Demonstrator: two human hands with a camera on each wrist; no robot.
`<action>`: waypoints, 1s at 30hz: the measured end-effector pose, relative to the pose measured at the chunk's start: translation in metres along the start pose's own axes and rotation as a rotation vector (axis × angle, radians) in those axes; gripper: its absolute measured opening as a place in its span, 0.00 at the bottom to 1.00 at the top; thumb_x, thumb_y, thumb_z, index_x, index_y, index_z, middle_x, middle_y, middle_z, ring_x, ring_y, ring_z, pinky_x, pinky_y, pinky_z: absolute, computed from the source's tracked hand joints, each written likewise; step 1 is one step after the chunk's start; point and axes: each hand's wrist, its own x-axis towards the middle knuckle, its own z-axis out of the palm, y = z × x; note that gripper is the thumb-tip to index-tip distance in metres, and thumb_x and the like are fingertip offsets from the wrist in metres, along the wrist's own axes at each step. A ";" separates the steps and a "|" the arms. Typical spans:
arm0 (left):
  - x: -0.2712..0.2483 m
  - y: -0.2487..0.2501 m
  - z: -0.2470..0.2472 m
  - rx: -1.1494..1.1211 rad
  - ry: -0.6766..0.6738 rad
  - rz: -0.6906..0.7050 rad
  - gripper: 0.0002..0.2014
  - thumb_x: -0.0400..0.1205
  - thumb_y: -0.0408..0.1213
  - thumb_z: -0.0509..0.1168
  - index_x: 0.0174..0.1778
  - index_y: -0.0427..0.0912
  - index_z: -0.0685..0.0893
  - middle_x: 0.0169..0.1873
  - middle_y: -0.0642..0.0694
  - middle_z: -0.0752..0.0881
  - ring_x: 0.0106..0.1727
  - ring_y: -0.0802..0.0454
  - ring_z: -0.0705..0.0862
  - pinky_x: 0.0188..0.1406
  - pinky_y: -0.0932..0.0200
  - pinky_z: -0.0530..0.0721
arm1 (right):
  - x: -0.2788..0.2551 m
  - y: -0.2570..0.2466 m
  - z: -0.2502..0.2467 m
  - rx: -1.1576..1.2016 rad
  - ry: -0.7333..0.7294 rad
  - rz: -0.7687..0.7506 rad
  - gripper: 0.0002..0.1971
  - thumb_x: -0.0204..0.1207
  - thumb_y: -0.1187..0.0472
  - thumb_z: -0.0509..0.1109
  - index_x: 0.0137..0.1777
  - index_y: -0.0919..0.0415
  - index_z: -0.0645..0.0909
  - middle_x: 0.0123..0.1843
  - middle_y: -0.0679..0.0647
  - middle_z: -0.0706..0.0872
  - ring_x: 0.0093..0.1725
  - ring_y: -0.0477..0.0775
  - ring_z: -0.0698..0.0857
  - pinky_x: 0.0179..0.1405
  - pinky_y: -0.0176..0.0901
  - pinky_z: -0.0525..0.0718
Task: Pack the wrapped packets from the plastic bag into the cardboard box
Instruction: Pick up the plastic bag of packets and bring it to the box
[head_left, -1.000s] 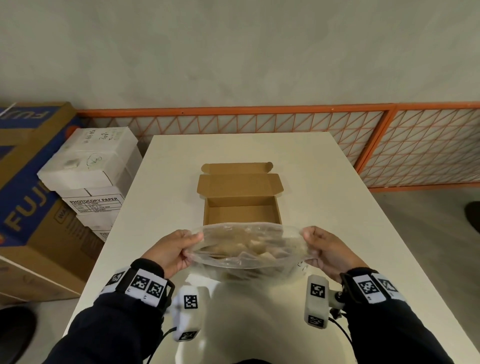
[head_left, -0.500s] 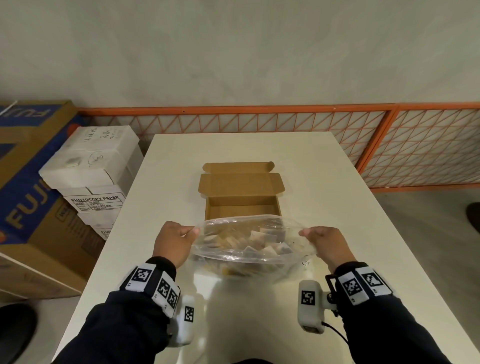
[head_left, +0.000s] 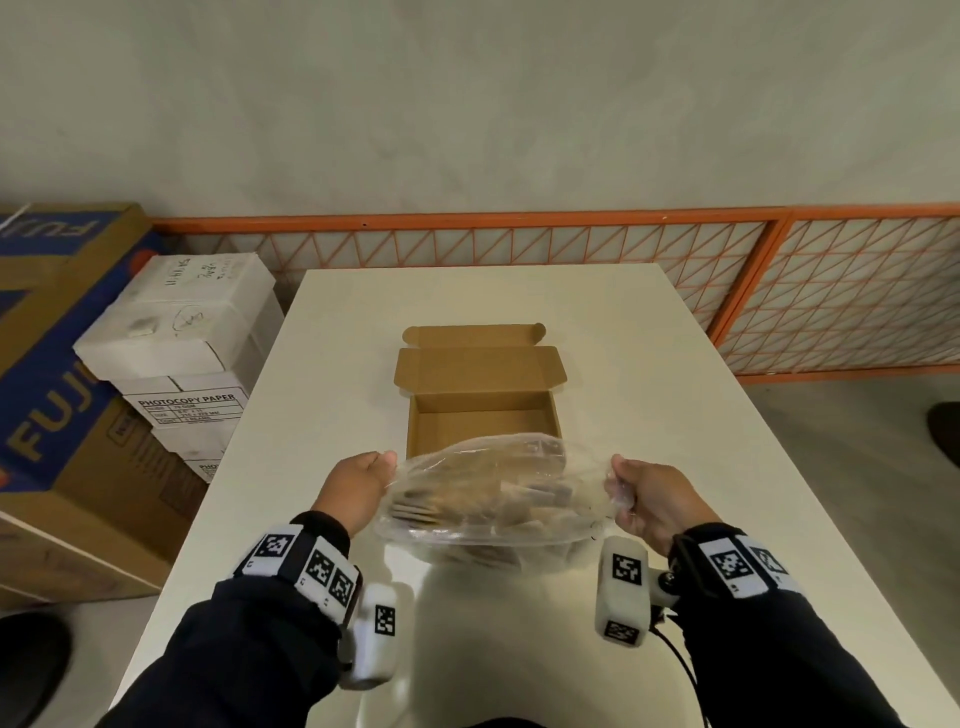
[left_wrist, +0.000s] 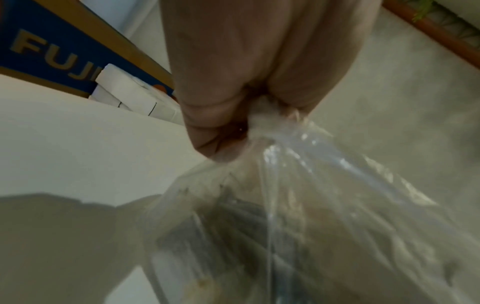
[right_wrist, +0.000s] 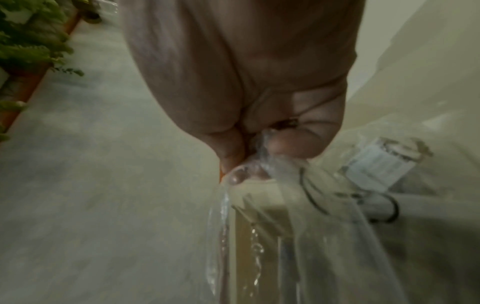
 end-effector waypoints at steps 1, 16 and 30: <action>0.002 -0.001 -0.001 -0.045 -0.002 -0.079 0.18 0.86 0.45 0.54 0.35 0.37 0.76 0.33 0.41 0.77 0.40 0.45 0.75 0.45 0.55 0.72 | 0.000 0.001 -0.001 -0.003 0.007 0.011 0.17 0.83 0.57 0.60 0.32 0.57 0.74 0.22 0.48 0.74 0.17 0.42 0.68 0.11 0.30 0.68; -0.009 -0.013 -0.008 -0.416 -0.193 -0.178 0.09 0.79 0.36 0.68 0.34 0.41 0.77 0.29 0.45 0.75 0.29 0.54 0.69 0.32 0.62 0.70 | -0.007 0.014 -0.004 -0.071 -0.039 -0.059 0.09 0.78 0.63 0.69 0.39 0.66 0.76 0.28 0.53 0.73 0.26 0.47 0.72 0.27 0.32 0.79; -0.016 -0.021 0.002 -0.484 -0.181 -0.326 0.09 0.84 0.33 0.61 0.39 0.35 0.78 0.28 0.42 0.81 0.21 0.58 0.82 0.18 0.71 0.81 | -0.006 0.032 -0.008 0.050 -0.062 0.038 0.11 0.81 0.68 0.62 0.36 0.66 0.76 0.31 0.58 0.79 0.28 0.49 0.80 0.22 0.34 0.85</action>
